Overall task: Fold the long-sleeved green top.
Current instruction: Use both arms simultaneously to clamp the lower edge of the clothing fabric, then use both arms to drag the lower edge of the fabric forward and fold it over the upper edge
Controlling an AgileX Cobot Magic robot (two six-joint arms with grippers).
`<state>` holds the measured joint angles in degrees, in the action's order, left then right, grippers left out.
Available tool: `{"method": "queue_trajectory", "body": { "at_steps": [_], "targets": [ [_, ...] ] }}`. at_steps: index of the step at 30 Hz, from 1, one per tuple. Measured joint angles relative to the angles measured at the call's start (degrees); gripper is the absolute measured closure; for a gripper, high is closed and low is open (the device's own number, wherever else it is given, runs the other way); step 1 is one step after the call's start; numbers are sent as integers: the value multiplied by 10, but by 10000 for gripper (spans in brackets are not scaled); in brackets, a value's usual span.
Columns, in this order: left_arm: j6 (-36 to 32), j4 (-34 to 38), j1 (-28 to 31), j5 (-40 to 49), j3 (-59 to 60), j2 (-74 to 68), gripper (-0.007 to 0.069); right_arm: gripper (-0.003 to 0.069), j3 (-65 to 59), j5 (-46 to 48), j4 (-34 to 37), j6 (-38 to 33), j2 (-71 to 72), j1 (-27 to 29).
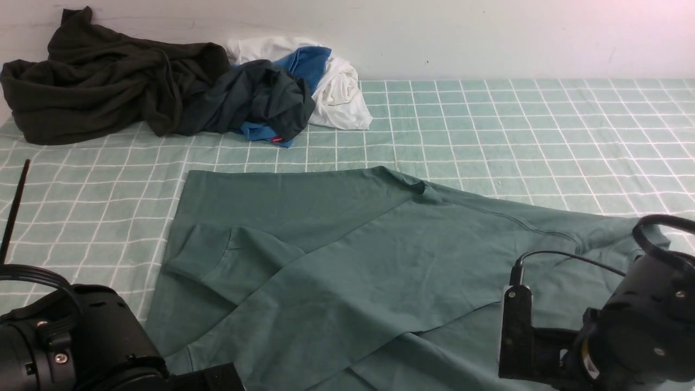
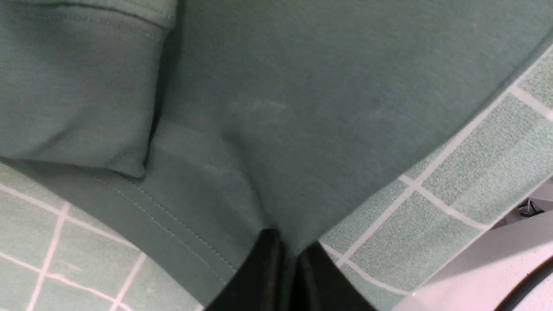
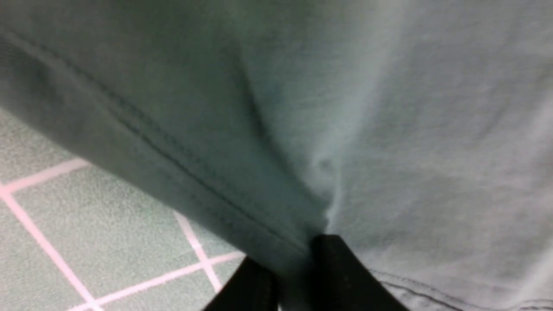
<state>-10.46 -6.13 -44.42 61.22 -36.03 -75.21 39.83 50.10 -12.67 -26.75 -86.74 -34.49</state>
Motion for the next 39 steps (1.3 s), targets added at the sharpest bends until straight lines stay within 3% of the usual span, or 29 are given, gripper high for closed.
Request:
{"method": "queue_trajectory", "body": {
  "at_steps": [4,10,15,20,26,33,39],
  "targets": [
    [1,-7,0,0,0,0,617,631,0,0,-2,0,11,0],
    [32,-63,27,25,-44,0,617,643,66,50,-24,6,11,3],
    [3,-82,131,39,-169,-11,607,643,188,76,-18,-15,-2,58],
    [-75,-57,237,35,-339,-91,607,643,341,93,57,-96,-60,135],
    [-100,-42,299,16,-526,-238,607,643,506,135,118,-145,-173,186],
    [-104,-48,332,16,-691,-398,607,643,643,142,127,-115,-310,211],
    [-100,-70,336,-13,-733,-479,602,637,680,100,135,-48,-379,222]
  ]
}}
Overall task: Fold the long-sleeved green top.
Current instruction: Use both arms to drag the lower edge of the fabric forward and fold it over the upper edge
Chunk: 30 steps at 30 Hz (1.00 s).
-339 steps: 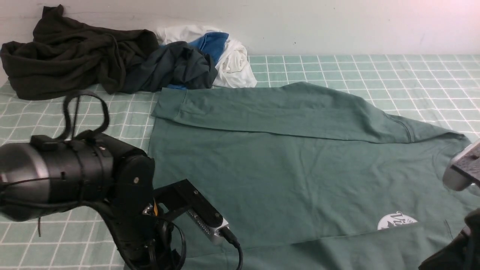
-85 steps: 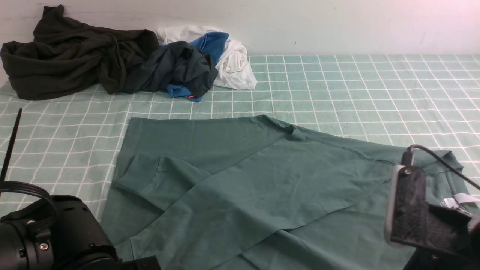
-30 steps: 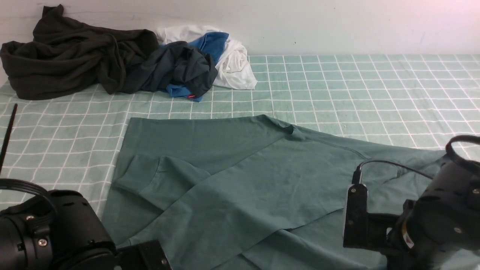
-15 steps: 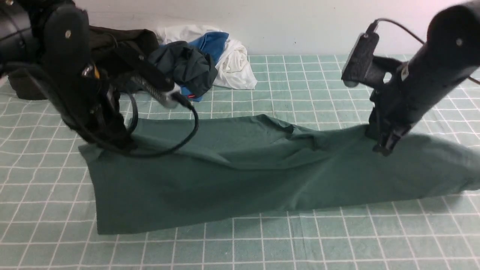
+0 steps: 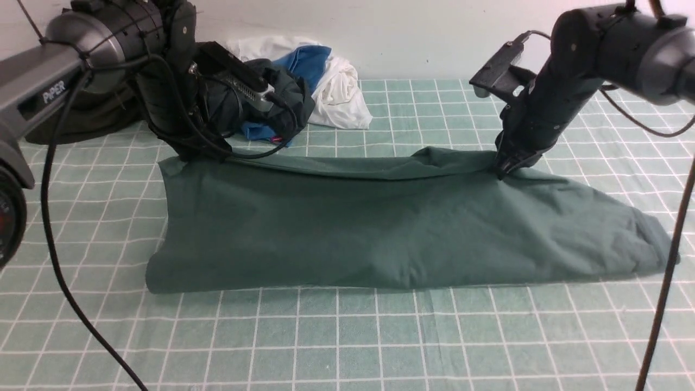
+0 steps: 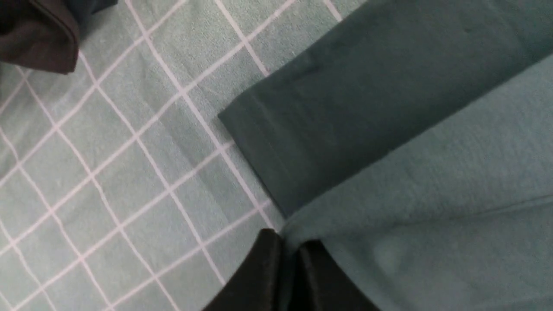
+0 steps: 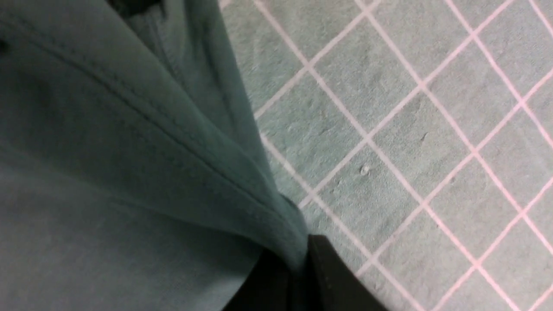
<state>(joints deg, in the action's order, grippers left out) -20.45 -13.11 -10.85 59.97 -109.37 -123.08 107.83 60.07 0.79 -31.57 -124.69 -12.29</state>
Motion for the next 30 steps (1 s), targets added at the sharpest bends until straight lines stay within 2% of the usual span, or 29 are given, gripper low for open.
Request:
{"method": "queue_trajectory", "body": {
  "at_steps": [2,6,7,11,14,17,21,24,30],
  "targets": [
    [5,-3,0,-19,-2,-12,586,615,1,-18,4,28,-14,4],
    [8,-9,0,-58,-3,-22,522,524,1,-39,2,82,-22,7],
    [17,-14,0,-76,-4,-22,472,464,2,-52,-8,126,-22,7],
    [75,-39,0,-96,-4,-22,327,344,2,-57,-12,200,-15,7],
    [149,-61,0,-85,-5,-22,209,284,3,-22,17,199,-3,-9],
    [174,-66,0,-54,-7,-20,173,275,5,3,71,156,-1,-37],
    [177,-64,-1,0,-8,-15,200,274,5,-7,136,121,-22,-72],
    [177,-64,-1,25,-8,-11,252,274,5,-27,148,116,-41,-83],
    [177,-61,-1,49,-8,16,464,273,5,-129,142,155,-87,-86]
  ]
}}
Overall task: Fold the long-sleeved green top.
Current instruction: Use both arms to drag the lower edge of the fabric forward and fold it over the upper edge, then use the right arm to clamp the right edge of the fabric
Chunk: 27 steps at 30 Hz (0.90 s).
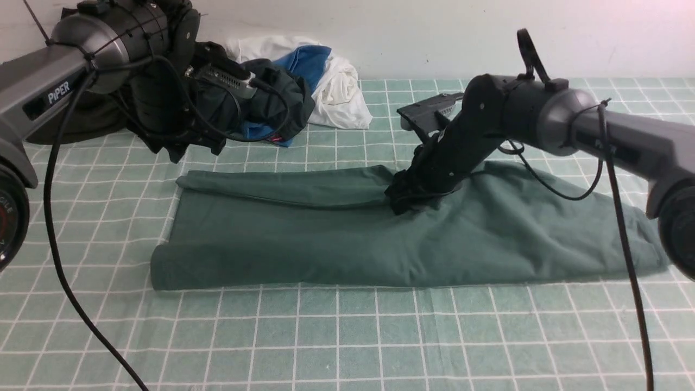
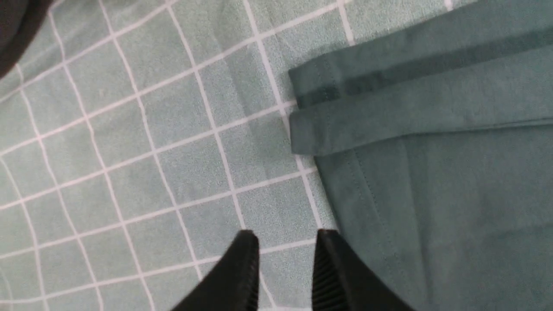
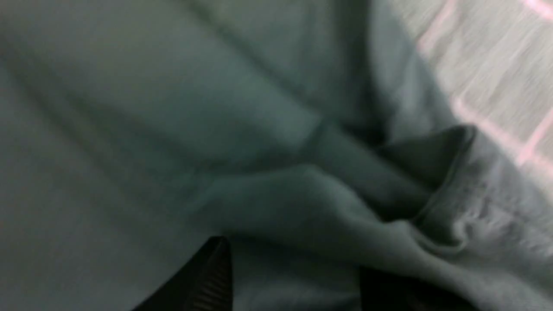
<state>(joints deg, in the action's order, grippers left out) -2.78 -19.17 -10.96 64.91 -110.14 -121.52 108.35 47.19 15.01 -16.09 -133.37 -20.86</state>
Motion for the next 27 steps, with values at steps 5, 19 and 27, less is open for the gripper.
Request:
{"method": "queue_trajectory", "body": {
  "at_steps": [5,19,27],
  "targets": [
    [-1,10,-1,17,0,21,606,273,3,-116,-46,107,-4,22],
    [-79,173,-28,50,92,52,628,273,166,221,-116,65,42,116],
    [-71,156,-38,-80,312,93,628,273,-27,233,-82,33,150,182]
  ]
}}
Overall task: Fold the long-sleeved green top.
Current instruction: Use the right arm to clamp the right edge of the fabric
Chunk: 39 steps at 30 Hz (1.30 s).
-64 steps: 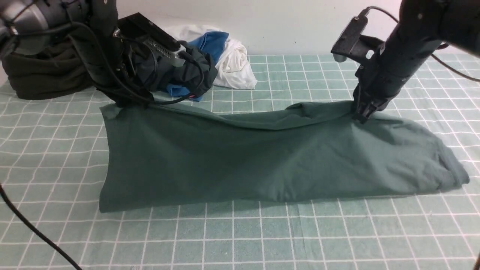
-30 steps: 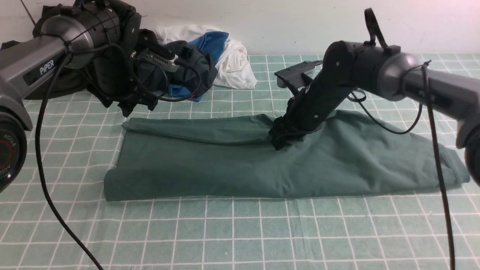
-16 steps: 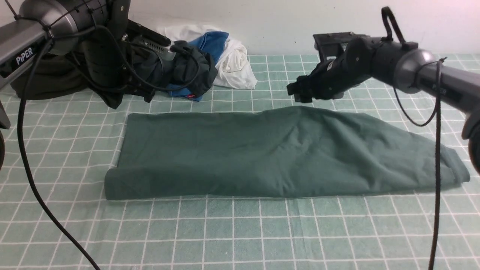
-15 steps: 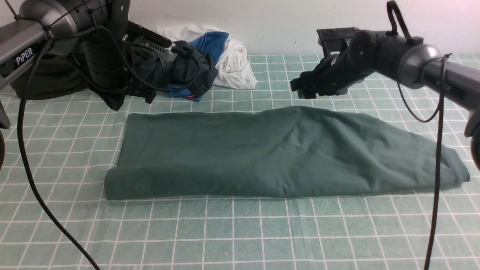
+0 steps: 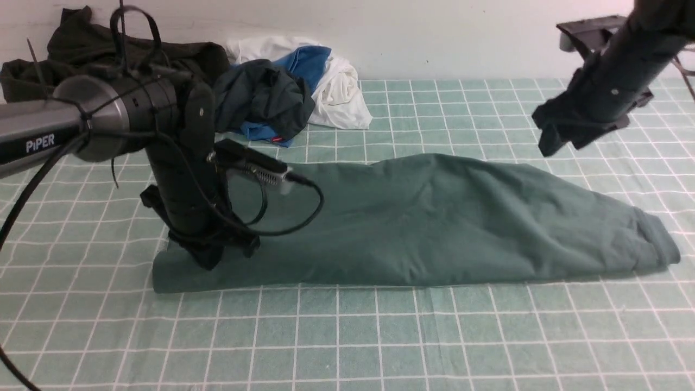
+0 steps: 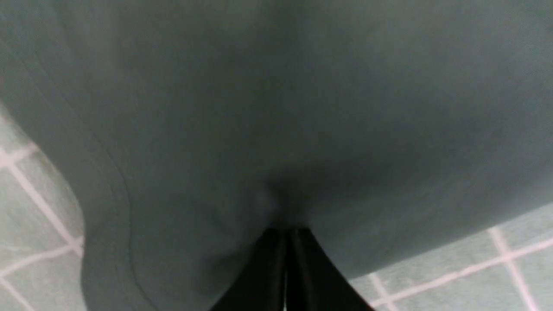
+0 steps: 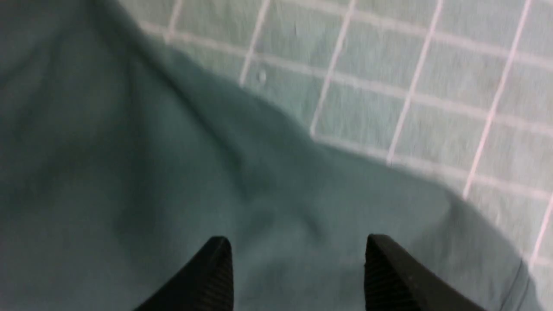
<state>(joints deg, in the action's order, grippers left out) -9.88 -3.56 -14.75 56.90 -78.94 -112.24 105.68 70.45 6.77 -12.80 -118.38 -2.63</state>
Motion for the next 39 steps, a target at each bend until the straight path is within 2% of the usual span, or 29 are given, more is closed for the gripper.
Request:
{"method": "queue_trajectory", "body": {
  "at_steps": [4,8,11,15,20,27,30,34,35,39],
  "targets": [
    [7,-12,17,-33,48,4,628,273,-142,-17,-14,14,43,31],
    [7,-8,24,-36,57,6,628,272,-214,-76,-61,66,47,67],
    [8,-8,26,-36,58,5,628,265,-227,-112,-99,109,47,96],
    [8,-7,26,-37,58,5,628,227,-227,-160,-112,140,47,121],
    [9,-6,27,-39,58,5,628,191,-227,-193,-102,145,38,124],
    [9,-6,27,-40,58,5,628,189,-227,-198,-91,143,-6,124],
    [9,-6,27,-39,58,5,628,227,-226,-198,-83,136,-7,124],
    [9,-6,27,-39,58,5,628,349,-226,-198,-57,101,-8,124],
    [9,-6,27,-39,58,5,628,358,-226,-198,-55,96,-8,124],
    [9,-16,27,-39,58,28,628,589,-226,-192,-37,64,-1,124]
  ]
}}
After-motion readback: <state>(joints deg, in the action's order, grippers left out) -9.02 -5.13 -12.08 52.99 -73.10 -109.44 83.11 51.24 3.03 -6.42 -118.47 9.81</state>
